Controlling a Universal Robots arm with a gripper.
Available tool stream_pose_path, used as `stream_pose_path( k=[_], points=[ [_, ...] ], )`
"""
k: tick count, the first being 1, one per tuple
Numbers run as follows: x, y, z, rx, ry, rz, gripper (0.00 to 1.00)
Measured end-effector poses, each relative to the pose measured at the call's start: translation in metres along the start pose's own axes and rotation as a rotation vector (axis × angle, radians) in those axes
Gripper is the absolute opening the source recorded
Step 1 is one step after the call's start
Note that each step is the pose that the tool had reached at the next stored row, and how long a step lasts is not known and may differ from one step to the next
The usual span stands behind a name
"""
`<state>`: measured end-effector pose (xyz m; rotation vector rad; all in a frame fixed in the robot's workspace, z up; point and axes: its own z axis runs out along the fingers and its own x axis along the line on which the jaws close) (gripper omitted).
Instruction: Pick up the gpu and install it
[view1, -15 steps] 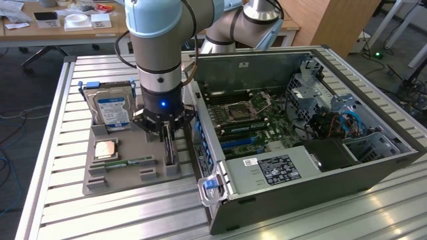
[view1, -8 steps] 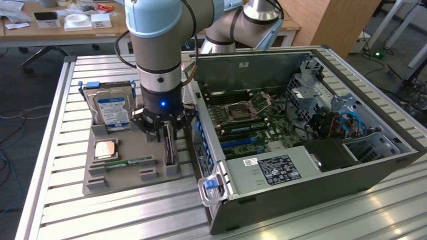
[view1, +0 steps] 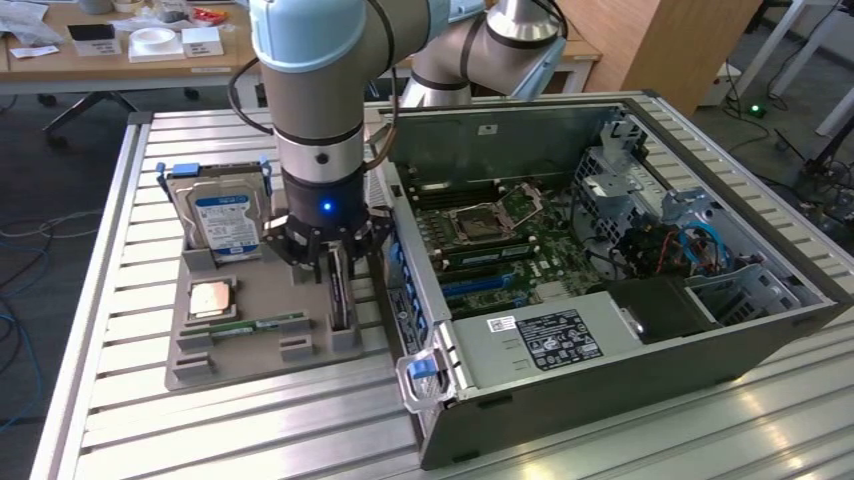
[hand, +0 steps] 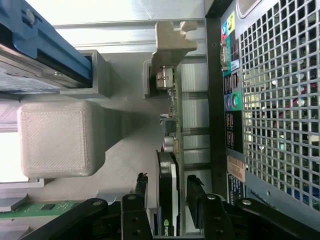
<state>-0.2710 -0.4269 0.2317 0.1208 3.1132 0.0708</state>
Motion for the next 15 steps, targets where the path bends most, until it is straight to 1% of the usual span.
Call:
stream_pose_path(
  k=[2,5,15],
  points=[
    [-0.0001,-0.0003,-0.0029,-0.0002,0.0003,0.000,0.45],
    [-0.0002,-0.0026,-0.0032,0.0000,0.0003,0.000,0.45],
    [-0.0003,-0.0033,-0.0033,-0.0003,0.0001,0.000,0.45]
  ],
)
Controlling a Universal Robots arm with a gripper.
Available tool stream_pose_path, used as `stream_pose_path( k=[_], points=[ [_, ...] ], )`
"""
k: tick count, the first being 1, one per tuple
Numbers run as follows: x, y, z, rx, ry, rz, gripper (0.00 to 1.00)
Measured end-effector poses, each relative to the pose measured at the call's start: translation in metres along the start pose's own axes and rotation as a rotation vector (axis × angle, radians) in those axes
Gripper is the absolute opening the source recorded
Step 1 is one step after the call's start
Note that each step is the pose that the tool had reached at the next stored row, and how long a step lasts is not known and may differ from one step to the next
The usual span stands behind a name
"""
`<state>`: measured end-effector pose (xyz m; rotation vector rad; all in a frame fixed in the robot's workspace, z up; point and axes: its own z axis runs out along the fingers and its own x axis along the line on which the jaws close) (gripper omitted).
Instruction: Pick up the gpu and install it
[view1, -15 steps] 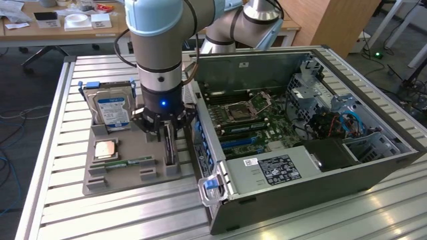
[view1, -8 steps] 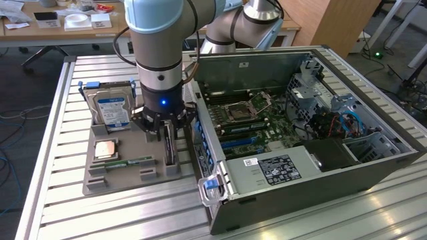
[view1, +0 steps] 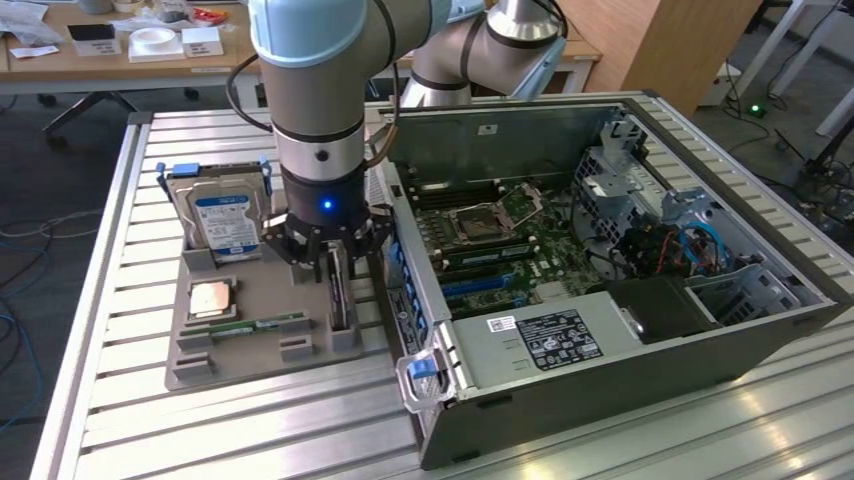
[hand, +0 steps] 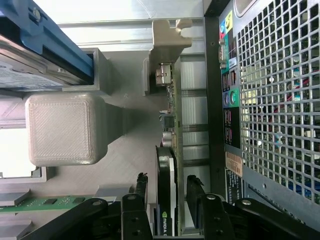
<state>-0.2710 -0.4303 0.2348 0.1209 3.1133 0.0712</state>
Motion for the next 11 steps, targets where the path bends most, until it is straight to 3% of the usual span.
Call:
stream_pose_path(
  k=[2,3,11],
  points=[
    [0.0000,0.0000,0.0000,-0.0001,0.0002,0.000,0.44],
    [0.0000,0.0000,0.0000,-0.0001,0.0002,0.000,0.37],
    [-0.0001,0.0000,0.0004,0.0000,0.0002,0.000,0.37]
  ],
)
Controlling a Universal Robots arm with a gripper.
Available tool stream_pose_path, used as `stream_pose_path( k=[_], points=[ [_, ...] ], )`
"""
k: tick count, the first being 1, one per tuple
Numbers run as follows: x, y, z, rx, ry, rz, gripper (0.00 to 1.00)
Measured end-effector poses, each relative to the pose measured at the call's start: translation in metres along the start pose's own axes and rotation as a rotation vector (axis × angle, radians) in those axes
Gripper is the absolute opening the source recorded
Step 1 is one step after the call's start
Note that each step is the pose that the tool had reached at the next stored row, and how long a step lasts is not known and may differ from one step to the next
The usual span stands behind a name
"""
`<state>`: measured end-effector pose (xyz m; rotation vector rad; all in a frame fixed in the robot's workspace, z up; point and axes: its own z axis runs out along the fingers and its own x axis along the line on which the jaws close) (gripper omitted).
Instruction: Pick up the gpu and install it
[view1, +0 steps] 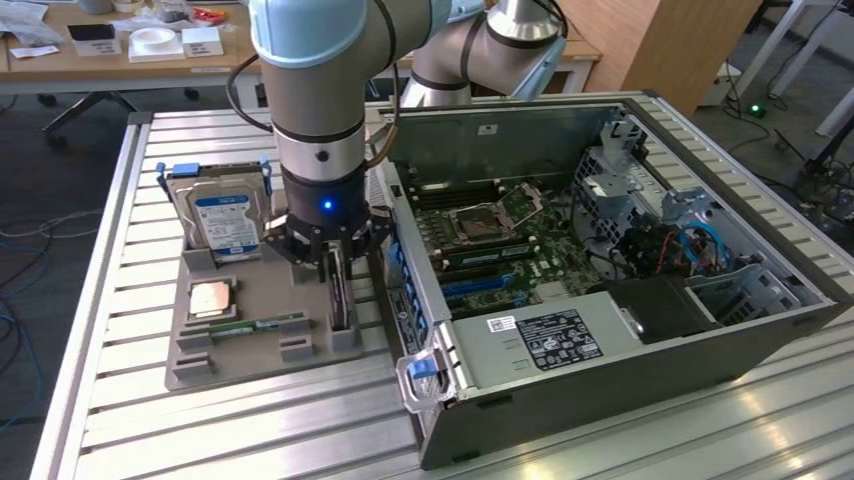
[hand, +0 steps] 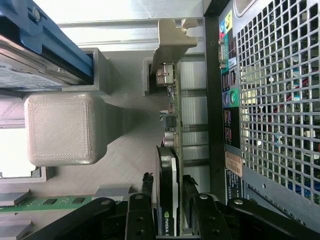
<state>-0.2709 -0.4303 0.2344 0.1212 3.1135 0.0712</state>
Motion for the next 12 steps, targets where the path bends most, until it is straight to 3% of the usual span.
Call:
stream_pose_path(
  k=[12],
  points=[
    [0.0000,-0.0001,0.0012,0.0000,0.0000,0.000,0.37]
  ],
)
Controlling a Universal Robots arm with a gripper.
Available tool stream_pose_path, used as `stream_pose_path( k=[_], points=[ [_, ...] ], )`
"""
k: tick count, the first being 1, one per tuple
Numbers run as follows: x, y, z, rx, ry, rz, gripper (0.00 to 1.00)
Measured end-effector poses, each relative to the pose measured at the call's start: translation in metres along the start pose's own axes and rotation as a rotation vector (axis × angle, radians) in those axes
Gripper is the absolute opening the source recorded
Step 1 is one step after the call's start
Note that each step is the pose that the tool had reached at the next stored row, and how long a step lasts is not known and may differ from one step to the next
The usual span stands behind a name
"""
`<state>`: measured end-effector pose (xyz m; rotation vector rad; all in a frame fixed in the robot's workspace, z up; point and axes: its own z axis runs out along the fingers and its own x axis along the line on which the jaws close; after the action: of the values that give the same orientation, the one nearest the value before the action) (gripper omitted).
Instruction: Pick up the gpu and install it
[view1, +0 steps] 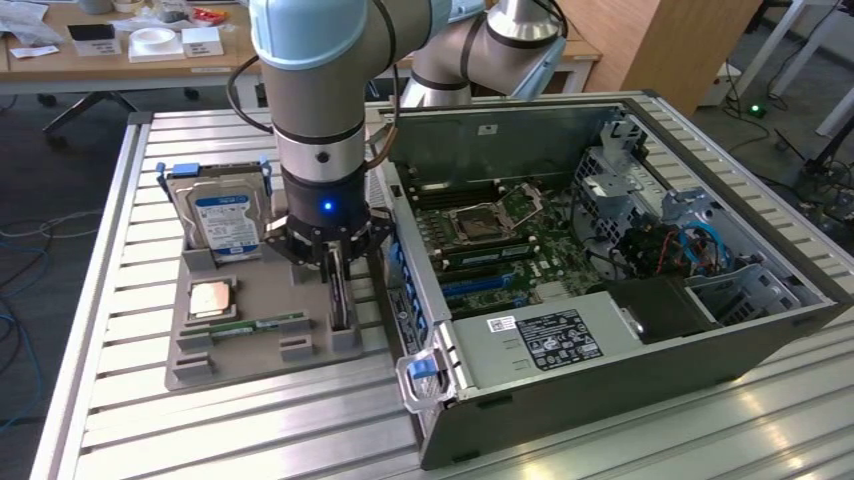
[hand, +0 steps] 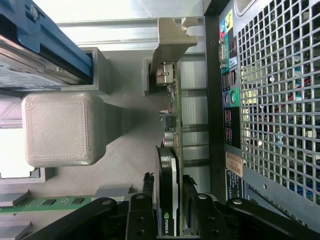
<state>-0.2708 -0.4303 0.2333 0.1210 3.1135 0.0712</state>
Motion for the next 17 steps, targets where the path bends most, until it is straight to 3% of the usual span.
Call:
stream_pose_path(
  k=[3,12,17],
  points=[
    [0.0000,0.0000,0.0000,0.0001,0.0001,0.000,0.27],
    [0.0000,0.0000,0.0000,0.0000,0.0000,0.000,0.27],
    [0.0062,-0.0005,-0.0002,-0.0003,-0.0006,0.000,0.27]
  ],
)
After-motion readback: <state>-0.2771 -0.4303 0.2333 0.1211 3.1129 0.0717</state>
